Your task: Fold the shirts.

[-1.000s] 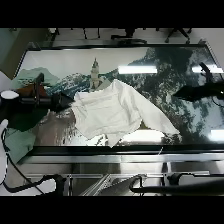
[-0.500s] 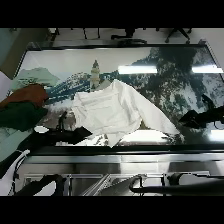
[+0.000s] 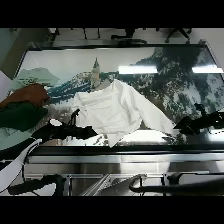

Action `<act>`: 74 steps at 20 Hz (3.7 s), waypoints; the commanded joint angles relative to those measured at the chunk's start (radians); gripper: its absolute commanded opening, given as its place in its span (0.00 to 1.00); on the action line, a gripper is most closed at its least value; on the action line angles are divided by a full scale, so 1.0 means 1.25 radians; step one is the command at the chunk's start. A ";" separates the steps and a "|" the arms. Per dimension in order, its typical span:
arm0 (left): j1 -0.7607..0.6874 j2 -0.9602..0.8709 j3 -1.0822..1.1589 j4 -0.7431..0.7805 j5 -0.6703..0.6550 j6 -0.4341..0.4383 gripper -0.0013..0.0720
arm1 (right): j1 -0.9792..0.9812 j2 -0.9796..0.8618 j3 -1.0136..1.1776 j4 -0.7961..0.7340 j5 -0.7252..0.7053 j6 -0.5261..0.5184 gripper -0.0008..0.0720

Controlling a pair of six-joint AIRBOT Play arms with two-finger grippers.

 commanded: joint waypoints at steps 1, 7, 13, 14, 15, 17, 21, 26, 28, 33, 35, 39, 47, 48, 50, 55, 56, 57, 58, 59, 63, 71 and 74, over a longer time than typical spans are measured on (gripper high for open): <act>-0.004 -0.029 0.049 0.019 -0.037 -0.001 0.24 | 0.035 -0.025 -0.009 0.005 0.006 -0.001 0.32; 0.051 0.046 0.050 0.020 -0.043 0.002 0.03 | 0.071 -0.030 -0.009 0.026 0.005 -0.003 0.04; 0.145 0.160 0.051 0.017 -0.119 0.003 0.03 | 0.071 -0.006 -0.009 0.240 0.038 -0.047 0.04; 0.157 0.180 0.051 0.017 -0.124 0.003 0.03 | 0.071 0.008 -0.009 0.300 0.046 -0.070 0.04; 0.169 0.210 0.051 0.017 -0.121 0.003 0.03 | 0.070 0.029 -0.008 0.378 0.058 -0.093 0.04; 0.198 0.273 0.060 0.017 -0.124 0.000 0.03 | 0.070 0.074 0.007 0.515 0.084 -0.125 0.04; 0.245 0.404 0.211 0.010 -0.231 -0.038 0.03 | 0.056 0.196 0.129 0.834 0.141 -0.151 0.04; 0.312 0.534 0.607 0.013 -0.266 -0.096 0.03 | -0.030 0.366 0.374 1.121 0.020 -0.172 0.04; 0.349 0.546 0.769 0.013 -0.268 -0.112 0.03 | -0.044 0.422 0.436 1.113 -0.061 -0.172 0.04; 0.430 0.457 1.145 0.021 -0.323 -0.150 0.03 | -0.043 0.512 0.471 1.112 -0.179 -0.208 0.04; 0.448 0.417 1.213 0.020 -0.329 -0.161 0.03 | -0.044 0.530 0.471 1.095 -0.197 -0.241 0.04; 0.471 0.367 1.104 0.020 -0.361 -0.165 0.03 | -0.044 0.533 0.471 0.940 -0.242 -0.246 0.04; 0.263 0.161 0.821 0.042 -0.264 -0.076 0.03 | 0.117 0.424 0.192 0.852 -0.313 -0.351 0.04; 0.237 0.123 0.808 0.073 -0.233 -0.076 0.03 | 0.183 0.380 0.164 0.824 -0.376 -0.391 0.04; 0.195 0.036 0.784 0.130 -0.192 -0.075 0.03 | 0.287 0.259 0.156 0.719 -0.517 -0.418 0.04; 0.181 -0.185 0.765 0.144 -0.116 -0.070 0.03 | 0.325 -0.016 0.173 0.723 -0.587 -0.444 0.04; 0.187 -0.217 0.765 0.143 -0.105 -0.070 0.03 | 0.325 -0.041 0.174 0.723 -0.586 -0.444 0.04; 0.193 -0.244 0.773 0.143 -0.103 -0.072 0.04 | 0.325 -0.058 0.174 0.722 -0.581 -0.444 0.04; 0.202 -0.270 0.793 0.142 -0.122 -0.081 0.04 | 0.324 -0.062 0.174 0.719 -0.581 -0.444 0.05; 0.217 -0.289 0.822 0.142 -0.158 -0.098 0.21 | 0.320 -0.058 0.175 0.720 -0.576 -0.444 0.12; 0.307 -0.311 0.965 0.146 -0.411 -0.128 0.84 | 0.232 -0.009 0.177 0.720 -0.411 -0.440 0.55; 0.472 -0.154 0.648 0.345 -0.530 -0.196 0.84 | 0.127 0.006 0.175 0.417 -0.183 -0.186 0.55; 0.512 -0.081 0.421 0.347 -0.375 -0.179 0.84 | 0.127 0.006 0.175 0.419 -0.191 -0.198 0.55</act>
